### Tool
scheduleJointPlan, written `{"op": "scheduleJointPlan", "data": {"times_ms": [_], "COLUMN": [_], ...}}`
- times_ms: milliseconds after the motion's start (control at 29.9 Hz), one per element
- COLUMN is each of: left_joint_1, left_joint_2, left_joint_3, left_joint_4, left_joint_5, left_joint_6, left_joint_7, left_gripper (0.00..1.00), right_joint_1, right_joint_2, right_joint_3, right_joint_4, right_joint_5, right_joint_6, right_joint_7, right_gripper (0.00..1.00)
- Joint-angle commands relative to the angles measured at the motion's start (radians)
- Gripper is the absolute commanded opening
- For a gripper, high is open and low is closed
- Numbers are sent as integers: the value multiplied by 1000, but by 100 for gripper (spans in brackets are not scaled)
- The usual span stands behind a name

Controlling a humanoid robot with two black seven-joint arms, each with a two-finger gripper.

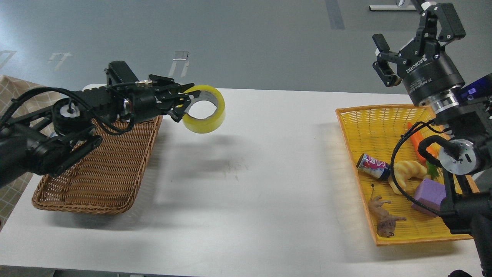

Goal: Place and transfer tape with both arms
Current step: 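Lift the tape roll and carry it over the wicker basket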

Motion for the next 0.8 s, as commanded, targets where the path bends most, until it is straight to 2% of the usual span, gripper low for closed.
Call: {"op": "scheduleJointPlan", "data": {"times_ms": [0,67,100,234,468,568,602,769], "left_joint_1": [4,4,6,18,125,125,201,251], "left_joint_2": [74,74,138,201,296,297,315,312], "left_joint_3": [-3,-3,-1,3,2,2,2,2], "left_joint_4": [3,3,9,11,14,14,23,51], "left_joint_5": [-9,-9,-84,-158,-219,-219,-292,-301], "left_joint_6": [1,1,15,16,43,43,67,105], "left_joint_7": [-3,-3,-3,-3,-3,-3,-3,-3], "left_gripper": [10,10,10,11,15,15,16,17], "right_joint_1": [1,1,1,3,3,3,1,3], "right_joint_2": [4,4,4,-6,-7,-7,-7,-7], "right_joint_3": [0,0,-1,-1,-1,-1,-1,-1], "right_joint_4": [2,2,2,2,-4,-4,-9,-15], "right_joint_5": [0,0,0,0,0,0,0,0], "right_joint_6": [0,0,-2,-12,-22,-22,-31,-31], "right_joint_7": [0,0,-2,-6,-6,-6,-6,-6], "right_gripper": [100,100,100,100,100,100,100,100]}}
